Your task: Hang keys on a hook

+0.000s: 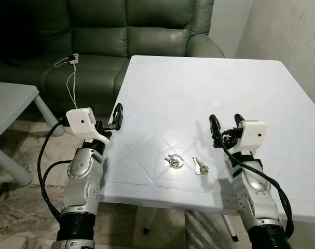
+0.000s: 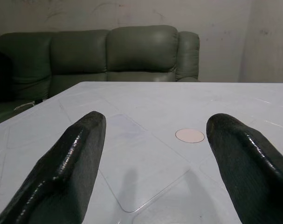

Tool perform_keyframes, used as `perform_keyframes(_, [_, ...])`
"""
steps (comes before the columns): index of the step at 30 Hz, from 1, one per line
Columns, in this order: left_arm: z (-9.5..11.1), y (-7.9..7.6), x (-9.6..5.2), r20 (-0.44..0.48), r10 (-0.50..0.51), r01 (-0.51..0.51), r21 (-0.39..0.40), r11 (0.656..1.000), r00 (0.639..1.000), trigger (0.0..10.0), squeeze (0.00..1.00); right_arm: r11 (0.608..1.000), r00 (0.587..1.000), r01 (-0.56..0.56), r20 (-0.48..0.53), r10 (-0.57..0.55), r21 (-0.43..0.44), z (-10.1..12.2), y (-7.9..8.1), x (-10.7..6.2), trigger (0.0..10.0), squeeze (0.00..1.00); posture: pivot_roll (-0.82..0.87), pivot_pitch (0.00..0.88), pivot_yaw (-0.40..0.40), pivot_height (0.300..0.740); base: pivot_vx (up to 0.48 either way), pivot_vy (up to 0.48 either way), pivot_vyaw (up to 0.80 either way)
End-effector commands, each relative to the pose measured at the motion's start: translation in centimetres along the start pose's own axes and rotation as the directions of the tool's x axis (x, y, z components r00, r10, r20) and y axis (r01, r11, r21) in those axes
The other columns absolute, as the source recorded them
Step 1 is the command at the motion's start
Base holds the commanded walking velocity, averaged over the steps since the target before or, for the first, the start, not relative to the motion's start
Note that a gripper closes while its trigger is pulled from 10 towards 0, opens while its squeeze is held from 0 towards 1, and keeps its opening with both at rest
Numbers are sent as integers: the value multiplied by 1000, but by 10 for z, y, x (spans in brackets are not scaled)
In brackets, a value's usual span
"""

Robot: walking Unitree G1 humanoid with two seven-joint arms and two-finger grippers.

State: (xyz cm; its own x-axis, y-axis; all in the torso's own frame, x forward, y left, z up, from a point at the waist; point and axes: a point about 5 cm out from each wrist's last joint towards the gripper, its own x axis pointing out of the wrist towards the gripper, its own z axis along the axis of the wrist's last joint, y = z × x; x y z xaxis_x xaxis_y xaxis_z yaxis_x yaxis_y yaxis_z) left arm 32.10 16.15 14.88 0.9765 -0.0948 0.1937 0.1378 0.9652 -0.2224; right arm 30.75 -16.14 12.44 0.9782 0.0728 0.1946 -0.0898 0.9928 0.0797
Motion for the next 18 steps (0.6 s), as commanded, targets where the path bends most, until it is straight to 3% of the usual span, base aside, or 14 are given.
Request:
perform_keyframes(1, [4,-1,3,11,-6,6,1,1000,1000,10000,0,1000,1000,-2,8,2,3,3,-1,2,10000,0,-36,0,-34,740,0,0,0])
perform_keyframes(18, [3,-2,1,2,-12,12,25,1000,1000,10000,0,1000,1000,15,19,-15,-3,4,-3,0,10000,0,-37,0,-32,740,0,0,0])
